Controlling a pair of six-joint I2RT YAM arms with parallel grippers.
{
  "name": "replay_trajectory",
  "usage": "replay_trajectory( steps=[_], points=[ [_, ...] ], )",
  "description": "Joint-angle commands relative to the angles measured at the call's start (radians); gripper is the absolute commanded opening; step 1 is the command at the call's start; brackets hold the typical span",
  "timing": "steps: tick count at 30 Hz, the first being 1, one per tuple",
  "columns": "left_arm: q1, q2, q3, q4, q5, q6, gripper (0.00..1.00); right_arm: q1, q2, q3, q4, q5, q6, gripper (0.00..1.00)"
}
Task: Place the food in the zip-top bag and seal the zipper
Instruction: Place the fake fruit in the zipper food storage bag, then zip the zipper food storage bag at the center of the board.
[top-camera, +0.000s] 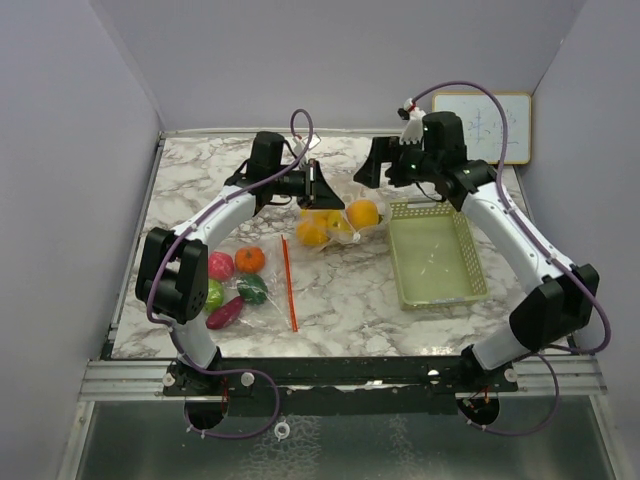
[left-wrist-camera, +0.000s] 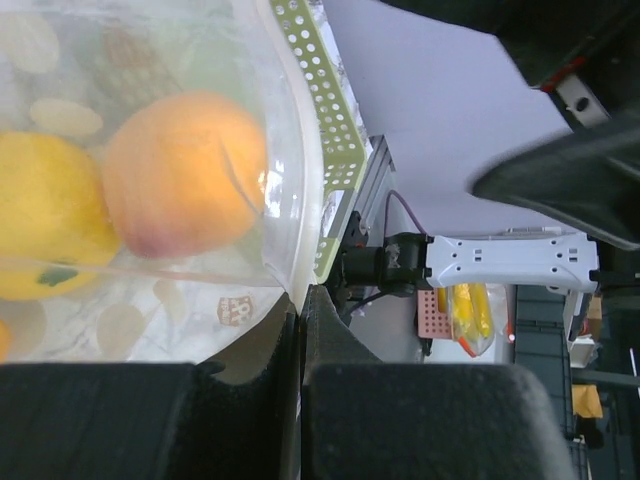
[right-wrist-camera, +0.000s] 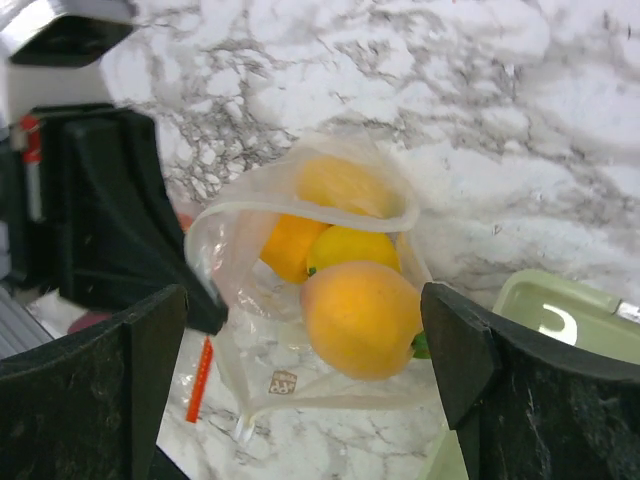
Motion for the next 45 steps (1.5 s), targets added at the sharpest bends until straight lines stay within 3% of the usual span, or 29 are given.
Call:
replay_trajectory(
  steps=[1, 6, 16, 24, 35, 45],
  points=[
    [0.010, -0.050, 0.057, 0.081, 0.132, 0.002, 0.00, 0.002, -0.144, -0.060, 0.137, -0.196, -0.262, 0.99],
    [0.018, -0.079, 0.071, 0.195, 0.340, -0.062, 0.00, 0.003, -0.213, -0.117, 0.149, -0.571, -0.517, 0.98],
    [0.041, -0.089, 0.023, 0.171, 0.532, 0.061, 0.00, 0.003, -0.312, -0.272, 0.012, -0.642, -0.828, 0.85],
    [0.044, -0.024, 0.063, -0.008, 0.576, 0.217, 0.00, 0.005, -0.367, -0.358, 0.045, -0.717, -0.851, 0.76],
    [0.043, -0.017, 0.074, -0.047, 0.560, 0.231, 0.00, 0.098, -0.325, -0.393, 0.097, -0.683, -0.841, 0.70],
    [0.041, -0.015, 0.072, -0.072, 0.550, 0.238, 0.00, 0.102, -0.317, -0.448, 0.148, -0.731, -0.795, 0.53]
  ],
)
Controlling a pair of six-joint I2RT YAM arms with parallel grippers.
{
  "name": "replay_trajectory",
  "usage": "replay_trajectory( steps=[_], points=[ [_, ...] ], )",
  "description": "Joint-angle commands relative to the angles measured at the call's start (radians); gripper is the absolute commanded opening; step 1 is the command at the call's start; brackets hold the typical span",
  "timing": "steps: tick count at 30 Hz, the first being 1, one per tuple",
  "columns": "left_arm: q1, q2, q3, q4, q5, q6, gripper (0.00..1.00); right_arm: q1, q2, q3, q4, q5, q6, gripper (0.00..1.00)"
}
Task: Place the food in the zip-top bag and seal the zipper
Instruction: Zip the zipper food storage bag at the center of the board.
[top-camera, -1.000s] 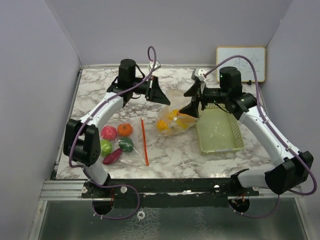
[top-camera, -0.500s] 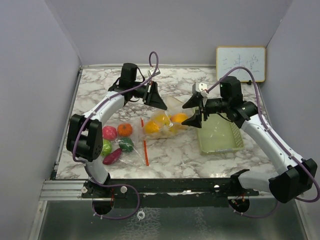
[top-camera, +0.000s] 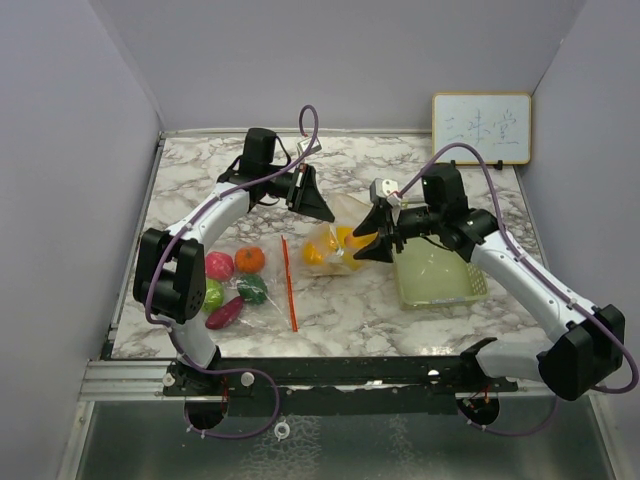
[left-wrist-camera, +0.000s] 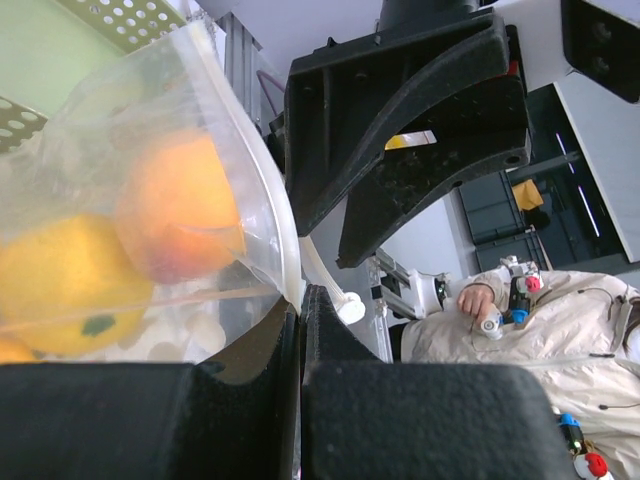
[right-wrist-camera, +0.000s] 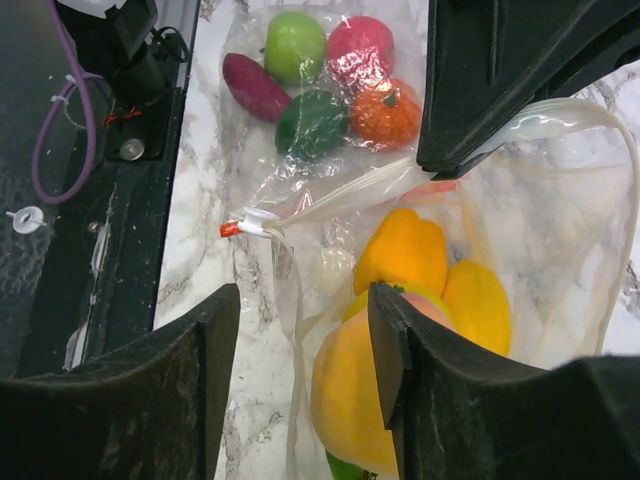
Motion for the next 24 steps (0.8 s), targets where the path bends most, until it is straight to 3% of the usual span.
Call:
replay_trajectory(
  steps=[1, 8, 14, 19, 24],
  points=[
    [-0.002, -0.013, 0.045, -0.015, 0.037, 0.024, 0.00, 0.007, 0.003, -0.036, 0.061, -0.040, 0.023, 0.52],
    [-0.005, -0.005, 0.054, -0.027, 0.026, 0.018, 0.00, 0.061, 0.035, -0.054, 0.139, -0.040, 0.078, 0.42],
    [-0.018, 0.009, 0.060, -0.027, 0.019, 0.014, 0.00, 0.076, 0.041, -0.050, 0.195, 0.055, 0.166, 0.03],
    [0.003, 0.005, 0.062, -0.029, -0.014, 0.019, 0.00, 0.075, 0.017, -0.022, 0.190, 0.264, 0.278, 0.02],
    [0.092, -0.044, 0.063, -0.079, -0.055, 0.082, 0.05, 0.074, 0.022, 0.039, 0.134, 0.368, 0.346, 0.02]
  ],
)
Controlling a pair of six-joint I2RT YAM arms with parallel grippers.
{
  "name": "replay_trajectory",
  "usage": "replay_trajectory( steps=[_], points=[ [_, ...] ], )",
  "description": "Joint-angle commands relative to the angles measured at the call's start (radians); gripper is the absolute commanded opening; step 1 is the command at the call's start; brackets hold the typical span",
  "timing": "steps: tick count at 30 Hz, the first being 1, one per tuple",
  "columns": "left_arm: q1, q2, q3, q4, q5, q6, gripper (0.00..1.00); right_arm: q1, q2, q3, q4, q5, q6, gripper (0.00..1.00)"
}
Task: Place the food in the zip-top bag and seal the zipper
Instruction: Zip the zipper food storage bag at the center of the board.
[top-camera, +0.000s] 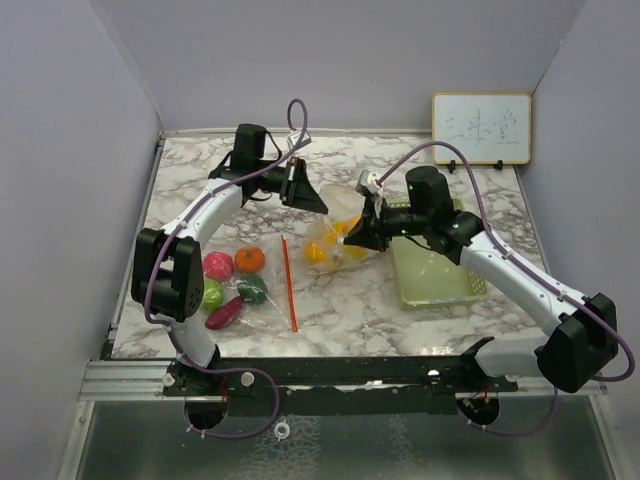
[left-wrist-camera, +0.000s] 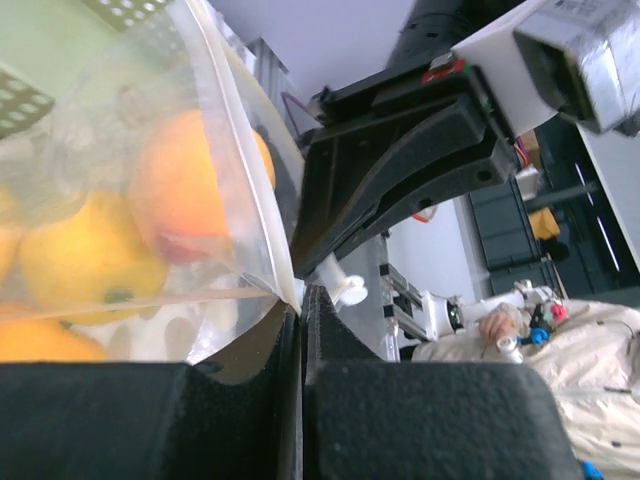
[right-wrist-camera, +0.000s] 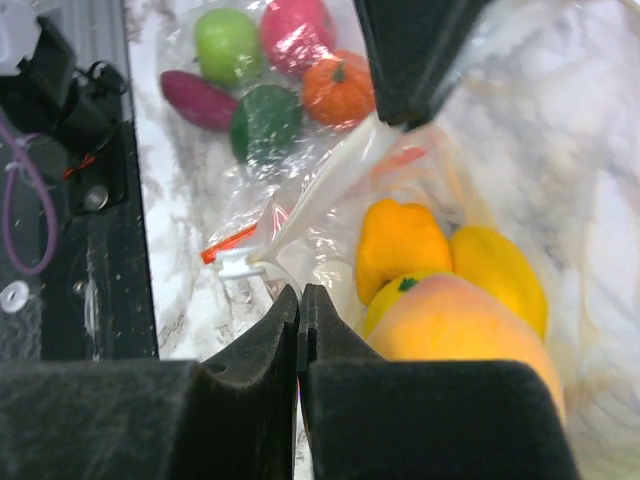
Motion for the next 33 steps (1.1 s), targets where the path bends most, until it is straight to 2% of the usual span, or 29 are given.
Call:
replay_trajectory(
  steps=[1, 6, 7, 8, 9, 10, 11, 15, 20, 26, 31, 33],
  points=[
    [0.088, -0.050, 0.030, -0.043, -0.033, 0.073, 0.07, 0.000, -0.011, 0.095, -0.020, 0.171, 0.104, 0.02],
    [0.148, -0.135, 0.005, -0.070, -0.058, 0.119, 0.25, 0.001, 0.014, 0.143, -0.015, 0.161, 0.204, 0.02],
    [0.150, -0.146, -0.004, -0.070, -0.061, 0.126, 0.32, 0.001, 0.014, 0.141, 0.013, 0.142, 0.229, 0.02],
    [0.150, -0.156, -0.014, -0.065, -0.061, 0.130, 0.44, 0.001, 0.017, 0.140, 0.034, 0.124, 0.251, 0.02],
    [0.149, -0.163, -0.024, -0.058, -0.059, 0.128, 0.64, 0.001, 0.022, 0.141, 0.052, 0.105, 0.270, 0.02],
    [0.150, -0.169, -0.034, -0.054, -0.057, 0.126, 0.90, 0.001, 0.029, 0.144, 0.065, 0.098, 0.290, 0.02],
    [0.150, -0.178, -0.039, -0.053, -0.058, 0.130, 0.98, 0.001, 0.037, 0.151, 0.071, 0.102, 0.306, 0.02],
    [0.141, -0.264, -0.063, -0.082, -0.116, 0.208, 0.99, 0.000, 0.062, 0.181, 0.086, 0.135, 0.336, 0.02],
    [0.110, -0.399, -0.199, 0.038, -0.270, 0.239, 0.99, 0.001, 0.102, 0.226, 0.092, 0.108, 0.339, 0.02],
    [0.086, -0.485, -0.294, 0.077, -0.563, 0.411, 0.89, 0.000, 0.142, 0.279, 0.058, 0.057, 0.331, 0.02],
    [0.061, -0.497, -0.306, 0.138, -0.673, 0.448, 0.75, 0.001, 0.153, 0.287, 0.053, 0.014, 0.328, 0.02],
    [0.047, -0.481, -0.298, 0.144, -0.685, 0.473, 0.73, 0.001, 0.151, 0.286, 0.054, 0.000, 0.326, 0.02]
  ],
)
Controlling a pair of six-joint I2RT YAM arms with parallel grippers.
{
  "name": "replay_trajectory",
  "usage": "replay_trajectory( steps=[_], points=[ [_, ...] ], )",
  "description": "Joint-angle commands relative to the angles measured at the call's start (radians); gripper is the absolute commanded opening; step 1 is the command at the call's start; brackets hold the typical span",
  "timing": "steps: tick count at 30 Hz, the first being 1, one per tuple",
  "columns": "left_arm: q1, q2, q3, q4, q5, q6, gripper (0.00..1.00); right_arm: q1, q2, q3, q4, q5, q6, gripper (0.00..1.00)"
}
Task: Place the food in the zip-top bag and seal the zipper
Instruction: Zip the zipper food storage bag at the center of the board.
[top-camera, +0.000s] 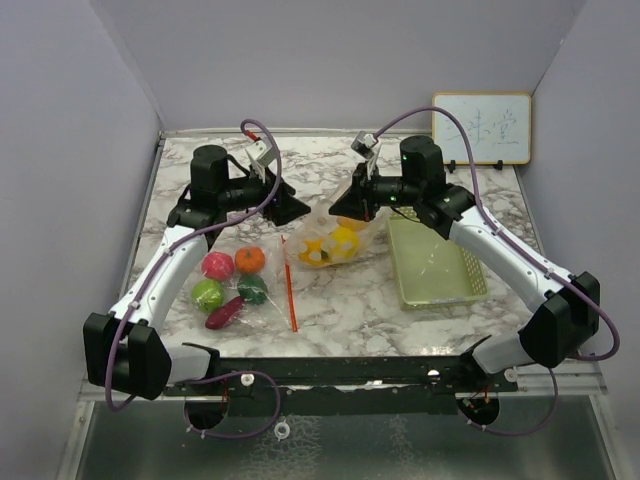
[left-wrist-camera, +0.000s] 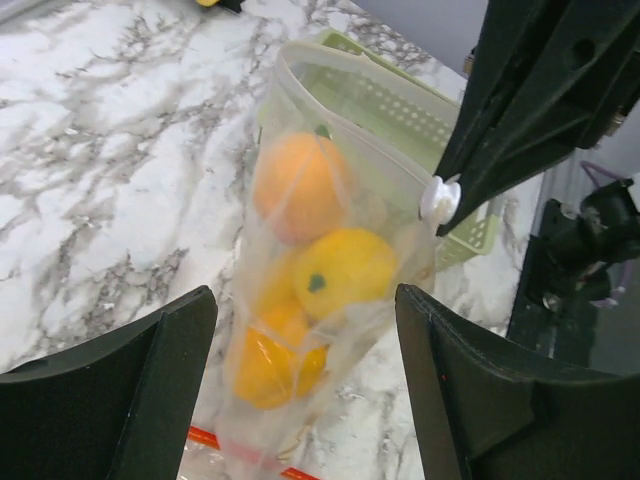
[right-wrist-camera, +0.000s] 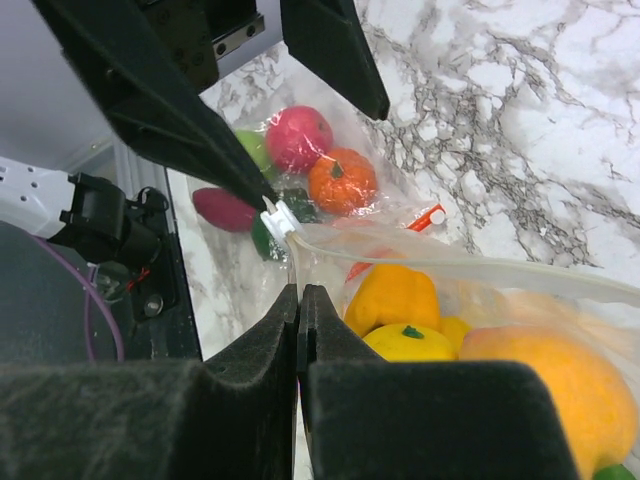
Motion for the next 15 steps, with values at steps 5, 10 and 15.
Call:
replay_trajectory(
  steps=[5, 10, 15],
  points=[
    [-0.042, 0.033, 0.019, 0.190, -0.029, 0.038, 0.36, 0.001, 0.011, 0.032, 0.005, -0.077, 0.000, 0.02],
    [-0.071, 0.032, 0.004, 0.233, 0.031, -0.007, 0.42, 0.001, 0.031, 0.046, 0.005, -0.075, -0.003, 0.02],
    [-0.070, -0.032, -0.022, 0.149, 0.033, 0.024, 0.52, 0.001, 0.057, 0.071, -0.018, -0.034, -0.013, 0.02]
  ],
)
